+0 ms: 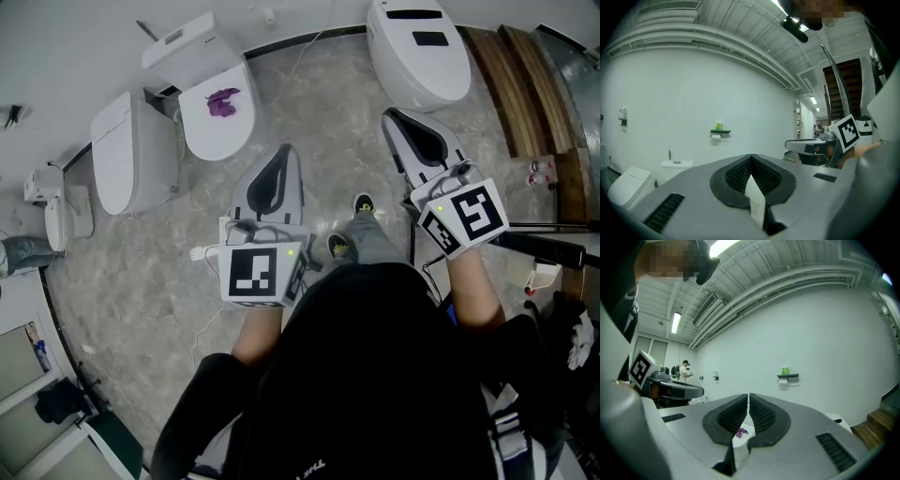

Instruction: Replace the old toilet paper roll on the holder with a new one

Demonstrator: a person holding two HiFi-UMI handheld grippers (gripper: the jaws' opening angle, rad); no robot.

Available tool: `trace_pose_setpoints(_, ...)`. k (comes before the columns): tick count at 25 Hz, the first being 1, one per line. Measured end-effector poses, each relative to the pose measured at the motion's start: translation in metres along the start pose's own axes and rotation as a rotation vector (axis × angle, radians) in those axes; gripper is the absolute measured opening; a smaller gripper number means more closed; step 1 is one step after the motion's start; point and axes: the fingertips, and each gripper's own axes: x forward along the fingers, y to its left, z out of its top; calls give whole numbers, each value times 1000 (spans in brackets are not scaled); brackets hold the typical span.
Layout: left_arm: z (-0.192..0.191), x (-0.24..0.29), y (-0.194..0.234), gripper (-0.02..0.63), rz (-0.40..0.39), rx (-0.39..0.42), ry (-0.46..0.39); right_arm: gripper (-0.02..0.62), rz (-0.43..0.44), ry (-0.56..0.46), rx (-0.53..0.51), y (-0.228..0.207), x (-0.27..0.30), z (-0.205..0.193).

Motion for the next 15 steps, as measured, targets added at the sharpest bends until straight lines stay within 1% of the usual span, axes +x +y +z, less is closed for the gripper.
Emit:
trace_pose_setpoints(3,1,20,1,23,7,15,-7,28,15,-1,2,-17,12,-2)
trace_pose_setpoints(10,8,58,17,23,65,22,-4,28,64,-3,15,-51,49,-2)
trace_pose_setpoints(12,10,71,22,23,86,25,8,28,82,-1,7,-59,62,-1)
trace_pose_setpoints(15,16,94,26,23,99,46,0,28,97,6,-6,-78,78,-1)
